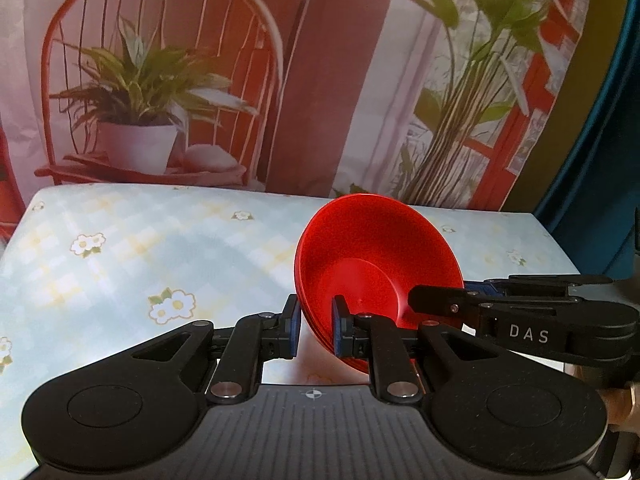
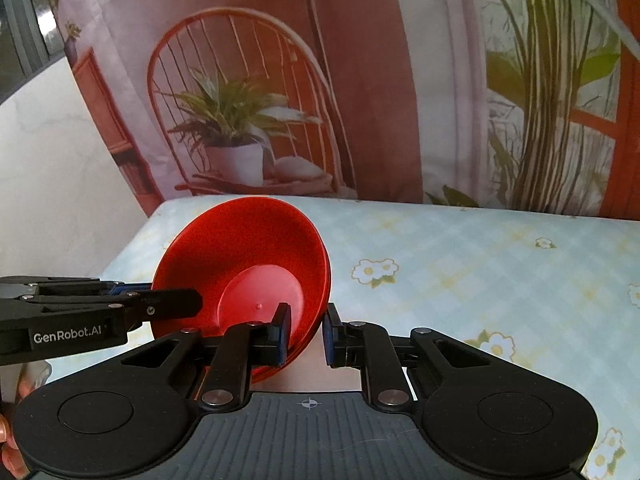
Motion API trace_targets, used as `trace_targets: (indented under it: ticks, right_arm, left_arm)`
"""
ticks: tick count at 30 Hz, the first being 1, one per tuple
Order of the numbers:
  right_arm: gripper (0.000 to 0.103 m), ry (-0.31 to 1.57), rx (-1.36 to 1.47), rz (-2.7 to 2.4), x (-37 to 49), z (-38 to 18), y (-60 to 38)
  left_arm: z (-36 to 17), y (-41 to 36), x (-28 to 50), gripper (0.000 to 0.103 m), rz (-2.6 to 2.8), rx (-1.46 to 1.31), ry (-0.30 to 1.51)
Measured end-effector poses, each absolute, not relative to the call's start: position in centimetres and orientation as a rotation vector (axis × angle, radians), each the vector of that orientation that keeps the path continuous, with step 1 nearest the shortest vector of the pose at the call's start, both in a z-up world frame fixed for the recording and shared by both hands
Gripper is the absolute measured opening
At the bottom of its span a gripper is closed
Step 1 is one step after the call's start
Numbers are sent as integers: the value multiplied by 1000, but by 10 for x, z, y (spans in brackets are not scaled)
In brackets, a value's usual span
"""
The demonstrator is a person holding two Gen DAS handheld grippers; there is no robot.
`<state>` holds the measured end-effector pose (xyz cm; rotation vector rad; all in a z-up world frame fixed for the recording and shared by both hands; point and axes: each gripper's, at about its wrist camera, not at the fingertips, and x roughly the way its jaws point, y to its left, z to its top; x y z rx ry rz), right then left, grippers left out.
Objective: Organize plates and bowls
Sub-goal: 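Carry the red bowl stack with the left tool onto the orange plate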
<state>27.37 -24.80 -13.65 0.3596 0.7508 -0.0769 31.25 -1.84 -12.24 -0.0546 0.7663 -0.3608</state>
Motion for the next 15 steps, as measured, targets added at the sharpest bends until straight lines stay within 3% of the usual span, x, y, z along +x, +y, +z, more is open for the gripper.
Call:
trace_targets:
  ticks: [15]
  right_arm:
    - [15, 731, 338, -48, 223, -113, -234]
  left_arm:
    - [-104, -27, 257, 18, -368, -34, 748]
